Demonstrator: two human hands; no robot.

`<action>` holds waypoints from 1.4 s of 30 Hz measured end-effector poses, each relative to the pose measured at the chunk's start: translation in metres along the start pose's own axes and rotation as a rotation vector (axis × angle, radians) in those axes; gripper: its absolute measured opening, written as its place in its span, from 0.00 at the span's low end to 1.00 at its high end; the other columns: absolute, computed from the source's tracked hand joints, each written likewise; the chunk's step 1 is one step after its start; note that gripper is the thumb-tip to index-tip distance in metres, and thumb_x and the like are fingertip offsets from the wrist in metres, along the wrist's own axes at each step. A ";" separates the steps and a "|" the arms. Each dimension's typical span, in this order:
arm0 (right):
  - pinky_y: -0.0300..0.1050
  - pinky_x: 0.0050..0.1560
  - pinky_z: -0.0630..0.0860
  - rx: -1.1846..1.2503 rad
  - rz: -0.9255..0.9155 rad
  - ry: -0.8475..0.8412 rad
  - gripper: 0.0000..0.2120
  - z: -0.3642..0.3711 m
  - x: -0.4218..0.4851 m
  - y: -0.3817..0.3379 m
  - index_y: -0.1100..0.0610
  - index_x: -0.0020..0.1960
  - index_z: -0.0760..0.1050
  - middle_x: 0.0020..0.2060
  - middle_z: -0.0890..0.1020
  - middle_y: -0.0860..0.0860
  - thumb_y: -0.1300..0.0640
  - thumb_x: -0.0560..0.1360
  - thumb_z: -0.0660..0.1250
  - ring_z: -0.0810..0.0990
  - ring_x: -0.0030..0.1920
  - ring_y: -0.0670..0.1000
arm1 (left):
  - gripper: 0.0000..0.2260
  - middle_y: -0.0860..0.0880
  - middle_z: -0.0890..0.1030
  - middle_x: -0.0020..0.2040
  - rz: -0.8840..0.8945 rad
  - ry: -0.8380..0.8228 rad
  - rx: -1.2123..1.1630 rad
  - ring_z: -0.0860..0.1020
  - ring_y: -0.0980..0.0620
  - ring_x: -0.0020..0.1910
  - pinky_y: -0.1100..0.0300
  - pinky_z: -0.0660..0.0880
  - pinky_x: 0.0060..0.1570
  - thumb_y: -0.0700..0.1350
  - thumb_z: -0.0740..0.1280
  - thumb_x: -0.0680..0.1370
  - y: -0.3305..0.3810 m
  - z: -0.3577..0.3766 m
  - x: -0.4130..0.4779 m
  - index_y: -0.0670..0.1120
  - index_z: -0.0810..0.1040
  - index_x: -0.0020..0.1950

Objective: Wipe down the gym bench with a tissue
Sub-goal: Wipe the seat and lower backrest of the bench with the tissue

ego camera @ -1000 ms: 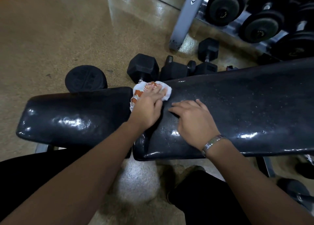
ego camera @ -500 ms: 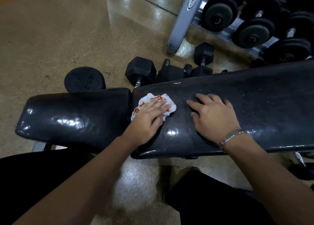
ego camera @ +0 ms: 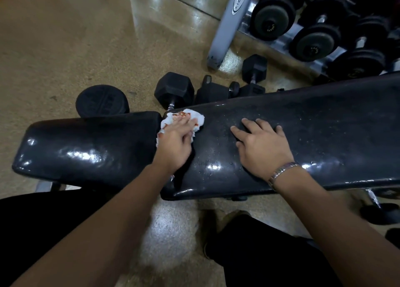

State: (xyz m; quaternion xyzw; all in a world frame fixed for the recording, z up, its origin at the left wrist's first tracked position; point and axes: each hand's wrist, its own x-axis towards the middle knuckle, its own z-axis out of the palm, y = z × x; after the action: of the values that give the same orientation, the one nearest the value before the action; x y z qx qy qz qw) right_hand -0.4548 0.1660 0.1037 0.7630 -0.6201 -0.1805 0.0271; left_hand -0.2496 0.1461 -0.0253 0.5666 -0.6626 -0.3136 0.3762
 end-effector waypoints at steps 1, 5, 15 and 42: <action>0.70 0.71 0.61 0.005 0.002 -0.001 0.24 0.000 0.000 0.000 0.43 0.77 0.60 0.77 0.63 0.48 0.46 0.82 0.55 0.59 0.76 0.56 | 0.20 0.46 0.72 0.74 0.049 -0.029 -0.003 0.66 0.49 0.77 0.58 0.55 0.79 0.35 0.63 0.81 0.008 0.006 -0.011 0.47 0.76 0.71; 0.70 0.71 0.61 0.002 -0.007 0.005 0.23 0.000 -0.001 0.000 0.44 0.77 0.60 0.77 0.63 0.49 0.46 0.82 0.54 0.59 0.76 0.56 | 0.20 0.50 0.71 0.75 0.266 -0.143 0.033 0.63 0.55 0.78 0.58 0.56 0.79 0.36 0.64 0.82 -0.006 -0.012 -0.039 0.50 0.76 0.72; 0.71 0.71 0.59 0.003 -0.010 0.003 0.24 0.003 -0.003 0.001 0.44 0.78 0.59 0.78 0.61 0.49 0.46 0.82 0.53 0.58 0.77 0.57 | 0.19 0.52 0.70 0.76 0.236 -0.170 0.027 0.61 0.57 0.79 0.59 0.54 0.79 0.38 0.63 0.83 -0.006 -0.016 -0.043 0.50 0.75 0.73; 0.72 0.72 0.55 -0.035 -0.013 -0.033 0.25 0.004 -0.003 0.000 0.44 0.79 0.55 0.79 0.57 0.50 0.47 0.82 0.51 0.54 0.78 0.59 | 0.19 0.49 0.67 0.77 0.135 -0.140 -0.009 0.57 0.50 0.81 0.45 0.52 0.80 0.41 0.62 0.84 0.024 0.007 -0.050 0.49 0.72 0.75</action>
State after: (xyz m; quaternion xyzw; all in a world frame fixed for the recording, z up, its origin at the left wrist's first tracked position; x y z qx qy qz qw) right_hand -0.4565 0.1699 0.1006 0.7634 -0.6122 -0.2041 0.0291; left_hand -0.2638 0.1993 -0.0161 0.4957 -0.7225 -0.3295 0.3516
